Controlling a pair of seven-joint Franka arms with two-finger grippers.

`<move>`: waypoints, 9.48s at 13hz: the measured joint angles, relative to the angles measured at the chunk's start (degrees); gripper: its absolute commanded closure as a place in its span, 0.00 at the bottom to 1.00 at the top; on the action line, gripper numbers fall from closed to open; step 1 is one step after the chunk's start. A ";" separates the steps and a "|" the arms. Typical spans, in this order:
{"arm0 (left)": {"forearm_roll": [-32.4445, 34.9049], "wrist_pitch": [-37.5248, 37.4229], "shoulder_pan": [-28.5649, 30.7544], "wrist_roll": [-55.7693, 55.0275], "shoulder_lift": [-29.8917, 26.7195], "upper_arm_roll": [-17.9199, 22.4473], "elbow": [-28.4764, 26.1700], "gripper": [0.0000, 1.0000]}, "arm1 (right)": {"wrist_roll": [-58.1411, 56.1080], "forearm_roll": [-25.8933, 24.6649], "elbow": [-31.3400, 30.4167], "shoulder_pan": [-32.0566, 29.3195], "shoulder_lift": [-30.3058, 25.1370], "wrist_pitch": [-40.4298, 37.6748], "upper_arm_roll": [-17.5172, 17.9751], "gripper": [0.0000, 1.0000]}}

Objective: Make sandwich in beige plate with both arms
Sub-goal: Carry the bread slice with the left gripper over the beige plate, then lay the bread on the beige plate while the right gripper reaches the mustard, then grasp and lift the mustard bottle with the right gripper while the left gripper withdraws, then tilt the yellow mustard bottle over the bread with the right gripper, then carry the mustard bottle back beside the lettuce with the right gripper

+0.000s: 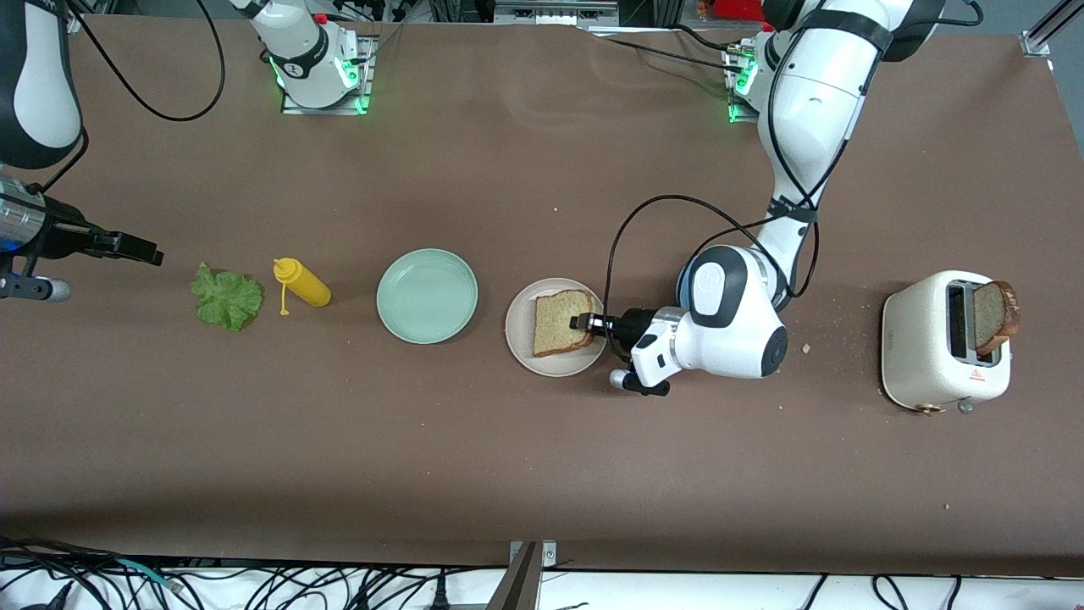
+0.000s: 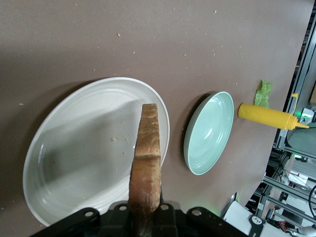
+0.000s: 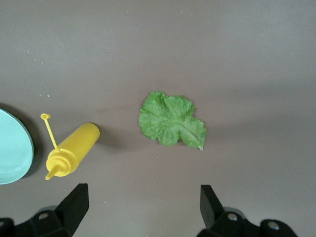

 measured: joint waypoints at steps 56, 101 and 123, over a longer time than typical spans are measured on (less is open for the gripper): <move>53.65 -20.34 18.07 -5.70 -38.41 8.33 -3.14 0.00 | -127.33 68.76 -17.00 19.79 14.11 34.05 -7.09 1.00; 58.30 -21.16 20.72 -6.44 -47.19 4.43 -14.27 0.00 | 6.08 -37.72 35.15 66.61 46.32 2.88 -9.71 1.00; 58.30 -21.16 20.64 -6.44 -46.78 4.30 -14.43 0.00 | -91.72 44.76 -3.86 28.29 10.05 14.54 -22.39 1.00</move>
